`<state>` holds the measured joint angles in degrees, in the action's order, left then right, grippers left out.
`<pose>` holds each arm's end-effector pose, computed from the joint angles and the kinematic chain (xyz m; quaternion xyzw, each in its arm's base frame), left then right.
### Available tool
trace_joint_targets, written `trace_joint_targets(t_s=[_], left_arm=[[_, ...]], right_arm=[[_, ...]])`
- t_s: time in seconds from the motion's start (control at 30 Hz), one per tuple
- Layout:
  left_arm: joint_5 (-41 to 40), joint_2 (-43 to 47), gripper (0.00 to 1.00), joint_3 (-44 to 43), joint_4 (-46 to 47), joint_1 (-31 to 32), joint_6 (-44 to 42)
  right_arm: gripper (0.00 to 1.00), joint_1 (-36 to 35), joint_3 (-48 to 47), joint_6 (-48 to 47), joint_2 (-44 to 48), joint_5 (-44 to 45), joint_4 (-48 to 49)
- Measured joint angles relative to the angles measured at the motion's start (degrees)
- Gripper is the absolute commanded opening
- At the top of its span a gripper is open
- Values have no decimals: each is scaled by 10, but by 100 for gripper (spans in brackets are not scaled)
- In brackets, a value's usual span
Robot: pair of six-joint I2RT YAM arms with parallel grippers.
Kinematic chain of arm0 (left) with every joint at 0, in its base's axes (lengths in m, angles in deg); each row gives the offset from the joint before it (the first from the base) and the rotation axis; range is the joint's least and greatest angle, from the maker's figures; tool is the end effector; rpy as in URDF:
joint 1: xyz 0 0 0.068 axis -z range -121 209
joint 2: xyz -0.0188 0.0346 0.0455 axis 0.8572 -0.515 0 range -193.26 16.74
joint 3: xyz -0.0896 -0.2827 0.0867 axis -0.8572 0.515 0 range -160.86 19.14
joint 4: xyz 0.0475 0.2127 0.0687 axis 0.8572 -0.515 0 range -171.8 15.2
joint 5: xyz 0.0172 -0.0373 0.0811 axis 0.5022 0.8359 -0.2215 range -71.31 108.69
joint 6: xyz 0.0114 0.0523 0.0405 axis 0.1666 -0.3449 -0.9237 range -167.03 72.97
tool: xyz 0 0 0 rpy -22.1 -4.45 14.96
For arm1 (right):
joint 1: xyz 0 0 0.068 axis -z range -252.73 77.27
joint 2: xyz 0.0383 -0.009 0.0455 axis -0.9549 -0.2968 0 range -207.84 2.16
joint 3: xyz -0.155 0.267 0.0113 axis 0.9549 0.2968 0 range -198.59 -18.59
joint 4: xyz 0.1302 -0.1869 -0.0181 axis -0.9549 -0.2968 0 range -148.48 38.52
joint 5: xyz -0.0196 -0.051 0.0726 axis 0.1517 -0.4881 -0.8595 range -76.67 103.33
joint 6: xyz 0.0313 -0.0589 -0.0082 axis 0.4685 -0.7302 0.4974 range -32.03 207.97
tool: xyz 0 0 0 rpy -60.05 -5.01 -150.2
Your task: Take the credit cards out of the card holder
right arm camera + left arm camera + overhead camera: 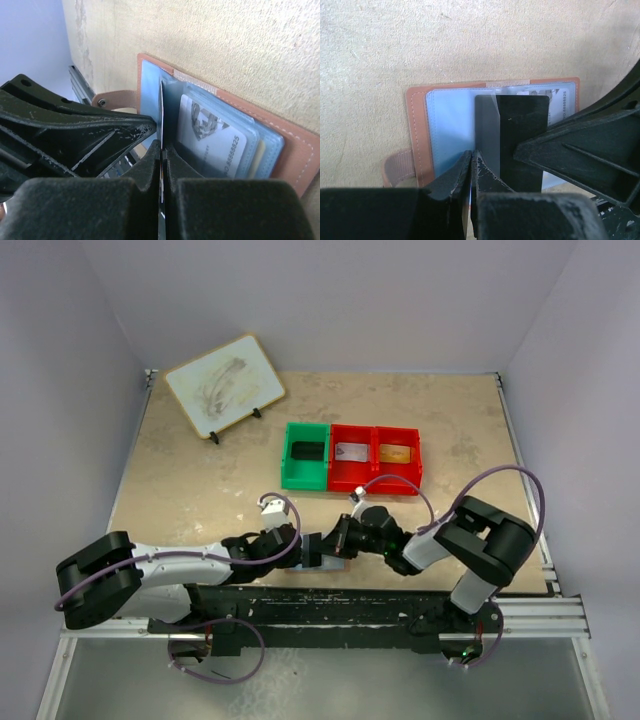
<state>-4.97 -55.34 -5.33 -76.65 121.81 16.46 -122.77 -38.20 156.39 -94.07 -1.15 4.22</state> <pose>0.1072 -0.1616 0.1923 -0.0765 0.9177 -0.2157 0.3247 0.1675 0.2210 0.1781 0.0599 0.8180 0.5365 0.1986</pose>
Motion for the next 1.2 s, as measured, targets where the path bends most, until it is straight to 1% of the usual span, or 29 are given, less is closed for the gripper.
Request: trace_joint_targets(t_s=[0.13,0.43,0.53,0.63,0.73,0.8,0.9,0.97,1.0,1.1,1.2], left_arm=[[-5,0,0,0,-2,0,0],[-13,0,0,-4,-12,2,0],[-18,9,0,-4,-22,2,-2],[-26,34,1,0,-39,2,-3],[-33,68,16,4,-48,2,-10],[-37,94,28,9,-46,2,-16],[-47,145,49,25,-43,2,-28],[-68,183,61,27,-58,2,-34],[-83,201,66,25,-71,2,-37],[-126,243,68,10,-125,-3,-41],[-146,260,68,-22,-189,-39,-43]], right_arm=[[0,0,7,-2,29,1,-24],[0,0,7,-31,104,31,-119],[0,0,12,-47,151,54,-130],[0,0,30,-72,226,78,-129],[0,0,45,-102,294,108,-134],[0,0,49,-134,339,132,-140],[0,0,49,-205,407,165,-152],[0,0,47,-258,440,181,-156],[0,0,45,-296,452,189,-159],[0,0,21,-417,458,210,-166],[0,0,-24,-521,421,216,-175]])
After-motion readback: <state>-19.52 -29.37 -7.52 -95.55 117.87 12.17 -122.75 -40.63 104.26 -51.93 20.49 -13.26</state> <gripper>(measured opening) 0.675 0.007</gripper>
